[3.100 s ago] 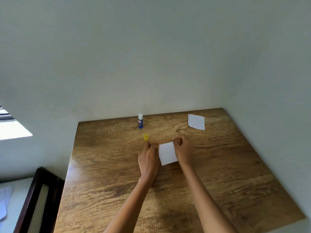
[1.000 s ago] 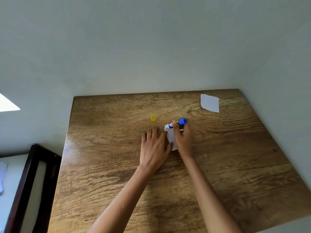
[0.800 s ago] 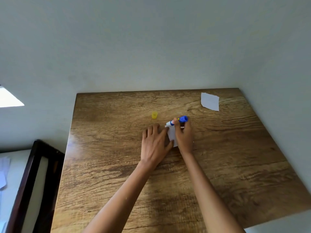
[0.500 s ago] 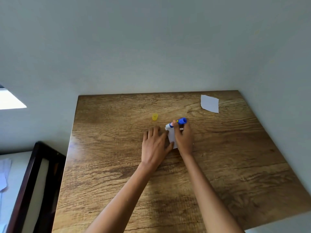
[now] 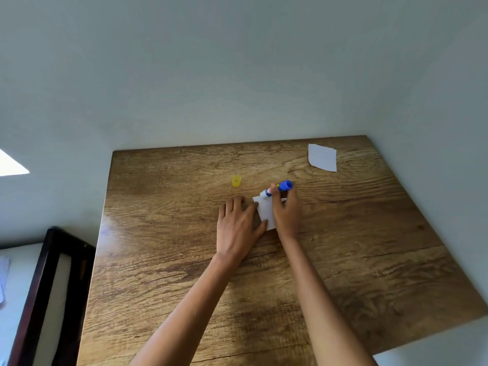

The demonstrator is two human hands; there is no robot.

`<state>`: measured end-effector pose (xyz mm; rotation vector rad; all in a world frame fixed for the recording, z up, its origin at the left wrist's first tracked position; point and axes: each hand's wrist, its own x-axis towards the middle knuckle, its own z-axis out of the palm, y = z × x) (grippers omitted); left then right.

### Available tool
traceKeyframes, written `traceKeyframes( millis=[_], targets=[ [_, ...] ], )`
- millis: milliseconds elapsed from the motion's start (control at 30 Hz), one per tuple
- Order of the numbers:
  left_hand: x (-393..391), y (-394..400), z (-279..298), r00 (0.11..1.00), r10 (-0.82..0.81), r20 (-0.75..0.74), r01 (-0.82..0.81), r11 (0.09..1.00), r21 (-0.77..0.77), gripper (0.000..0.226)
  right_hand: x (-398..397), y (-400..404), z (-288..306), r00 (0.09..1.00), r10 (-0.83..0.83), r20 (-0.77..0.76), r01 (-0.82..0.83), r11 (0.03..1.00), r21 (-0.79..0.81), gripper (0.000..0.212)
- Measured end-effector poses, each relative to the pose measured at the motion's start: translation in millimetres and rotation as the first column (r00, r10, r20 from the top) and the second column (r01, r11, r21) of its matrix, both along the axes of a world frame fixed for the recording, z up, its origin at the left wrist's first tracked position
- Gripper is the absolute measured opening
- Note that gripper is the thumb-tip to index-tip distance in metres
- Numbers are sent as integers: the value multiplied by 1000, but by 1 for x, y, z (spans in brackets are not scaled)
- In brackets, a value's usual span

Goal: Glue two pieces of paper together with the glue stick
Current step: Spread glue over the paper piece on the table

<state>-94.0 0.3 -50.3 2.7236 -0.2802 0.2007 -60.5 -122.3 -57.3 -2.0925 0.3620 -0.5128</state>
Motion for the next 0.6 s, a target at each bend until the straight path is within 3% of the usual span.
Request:
traceKeyframes(
  millis=[200,400,467,600],
  targets=[
    [0,0,-2,1000,4,0,-4,1000,-4,48,0,-4,3,998,-68,19,67,996,52,20],
    [0,0,-1,1000,9,-2,-9,1000,1,48,-1,-5,4,985,-159,66,140,965,221,14],
    [0,0,0,1000,10,2,-10,1000,-5,47,-3,-4,5,993,-100,66,84,973,217,14],
    [-1,-1,2,1000,19,12,-20,1000,12,44,-5,-2,5,994,102,28,-103,993,50,17]
  ],
)
